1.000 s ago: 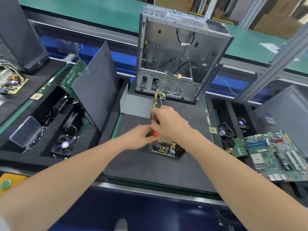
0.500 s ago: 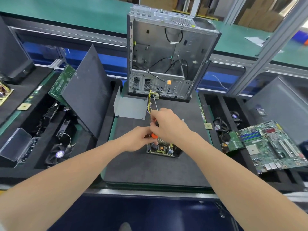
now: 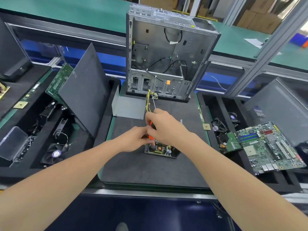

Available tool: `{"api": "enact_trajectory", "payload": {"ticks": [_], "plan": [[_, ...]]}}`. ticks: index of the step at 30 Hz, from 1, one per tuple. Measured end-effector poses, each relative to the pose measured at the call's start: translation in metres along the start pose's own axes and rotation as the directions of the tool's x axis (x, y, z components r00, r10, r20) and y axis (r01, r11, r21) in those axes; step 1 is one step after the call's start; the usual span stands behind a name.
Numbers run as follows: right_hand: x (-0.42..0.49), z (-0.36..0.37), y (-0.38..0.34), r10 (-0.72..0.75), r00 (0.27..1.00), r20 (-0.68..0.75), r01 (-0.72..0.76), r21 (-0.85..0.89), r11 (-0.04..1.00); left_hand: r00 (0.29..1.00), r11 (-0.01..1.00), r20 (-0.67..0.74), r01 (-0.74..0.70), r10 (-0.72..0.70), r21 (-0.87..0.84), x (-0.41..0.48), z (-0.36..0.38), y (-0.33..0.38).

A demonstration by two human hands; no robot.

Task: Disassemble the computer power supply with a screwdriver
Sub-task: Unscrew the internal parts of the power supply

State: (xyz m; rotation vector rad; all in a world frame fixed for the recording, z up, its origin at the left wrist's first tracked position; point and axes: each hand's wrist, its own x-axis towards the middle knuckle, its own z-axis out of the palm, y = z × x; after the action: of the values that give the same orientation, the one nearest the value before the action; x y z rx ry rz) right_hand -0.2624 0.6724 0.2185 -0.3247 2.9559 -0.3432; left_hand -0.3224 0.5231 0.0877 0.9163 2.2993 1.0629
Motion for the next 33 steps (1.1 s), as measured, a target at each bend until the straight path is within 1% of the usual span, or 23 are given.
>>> {"api": "enact_trajectory", "payload": {"ticks": [3, 8, 12, 16, 18, 22, 26, 33], "plan": [[-0.002, -0.002, 0.002, -0.017, 1.0, -0.01, 0.017, 0.022, 1.0, 1.0, 1.0, 0.002, -0.013, 0.013, -0.008, -0.001, -0.002, 0.002], [-0.003, -0.004, 0.005, -0.003, 0.998, -0.065, 0.005, 0.032, 0.999, 1.0, 1.0, 0.013, -0.023, 0.023, -0.01, -0.004, -0.004, 0.009], [-0.004, -0.006, 0.006, -0.013, 0.996, -0.092, 0.017, 0.036, 0.999, 0.999, 0.999, -0.011, -0.046, 0.046, 0.025, -0.007, -0.005, 0.009], [-0.006, -0.013, 0.009, -0.021, 0.991, -0.129, 0.027, 0.044, 0.999, 0.99, 0.99, -0.028, -0.135, 0.136, 0.052, -0.017, -0.003, 0.01], [-0.007, -0.018, 0.009, -0.024, 0.989, -0.145, 0.032, 0.049, 0.998, 0.987, 0.983, -0.031, -0.151, 0.155, 0.106, -0.022, -0.002, 0.006], [-0.008, -0.031, 0.01, -0.049, 0.983, -0.176, 0.057, 0.038, 0.998, 0.985, 0.973, -0.047, -0.153, 0.164, 0.173, -0.027, 0.001, 0.004], [-0.011, -0.039, 0.008, -0.066, 0.977, -0.205, 0.076, 0.04, 0.996, 0.982, 0.975, -0.098, -0.146, 0.164, 0.169, -0.029, 0.006, 0.008], [-0.02, -0.048, 0.007, -0.046, 0.977, -0.207, 0.055, 0.04, 0.998, 0.987, 0.98, -0.092, -0.118, 0.134, 0.158, -0.029, 0.012, 0.007]]}}
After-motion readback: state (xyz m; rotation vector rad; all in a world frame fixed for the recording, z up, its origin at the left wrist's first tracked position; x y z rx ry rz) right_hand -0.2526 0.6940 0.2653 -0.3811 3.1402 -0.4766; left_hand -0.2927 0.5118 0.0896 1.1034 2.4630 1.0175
